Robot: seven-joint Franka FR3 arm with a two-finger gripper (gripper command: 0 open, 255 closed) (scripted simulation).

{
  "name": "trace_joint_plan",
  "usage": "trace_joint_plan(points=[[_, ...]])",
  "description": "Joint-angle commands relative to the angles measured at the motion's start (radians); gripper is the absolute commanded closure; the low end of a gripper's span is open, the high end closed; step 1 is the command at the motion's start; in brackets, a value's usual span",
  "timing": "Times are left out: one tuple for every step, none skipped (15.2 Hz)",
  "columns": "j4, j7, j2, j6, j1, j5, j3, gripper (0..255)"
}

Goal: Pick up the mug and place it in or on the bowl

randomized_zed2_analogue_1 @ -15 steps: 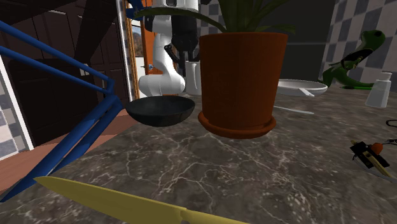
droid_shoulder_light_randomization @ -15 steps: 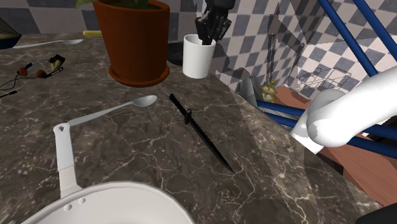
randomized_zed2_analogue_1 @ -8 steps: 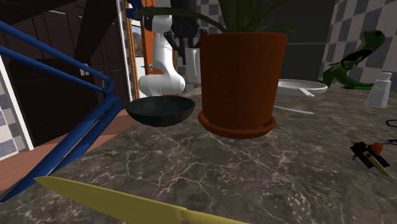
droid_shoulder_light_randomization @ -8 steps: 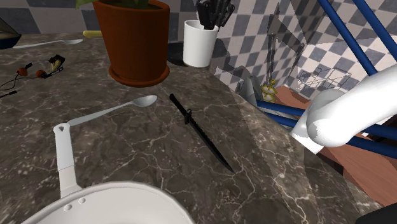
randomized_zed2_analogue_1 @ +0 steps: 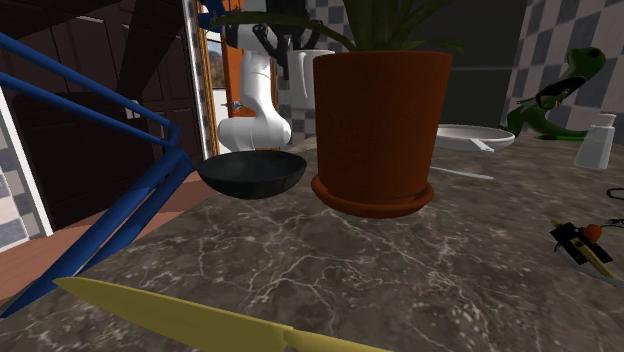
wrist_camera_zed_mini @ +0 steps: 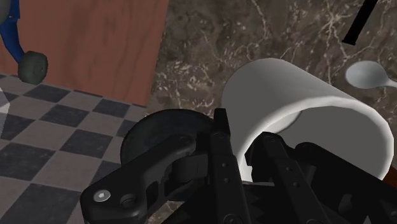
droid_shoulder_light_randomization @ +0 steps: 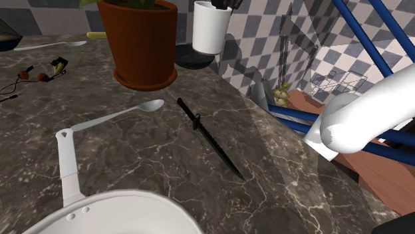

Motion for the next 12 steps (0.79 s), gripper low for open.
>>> trace_joint_plan(points=[[0.051, -0.018, 0.046, -0.009, -0.011, -0.014, -0.012, 255], [0.079, -0.032, 0.074, -0.011, -0.018, -0.023, -0.02, 255], [0.109, -0.045, 0.102, -0.014, -0.025, -0.031, -0.028, 255], [0.14, -0.058, 0.131, -0.017, -0.032, -0.039, -0.036, 255], [0.173, -0.071, 0.161, -0.022, -0.039, -0.047, -0.043, 255], [0.207, -0.083, 0.192, -0.027, -0.045, -0.055, -0.05, 255], [0.243, -0.095, 0.224, -0.033, -0.051, -0.062, -0.057, 255], [0.282, -0.107, 0.256, -0.041, -0.057, -0.069, -0.063, 255], [0.323, -0.118, 0.29, -0.049, -0.063, -0.076, -0.07, 255], [0.366, -0.129, 0.325, -0.059, -0.068, -0.083, -0.075, 255], [0.411, -0.14, 0.361, -0.069, -0.073, -0.09, -0.081, 255], [0.46, -0.151, 0.398, -0.082, -0.078, -0.096, -0.086, 255]])
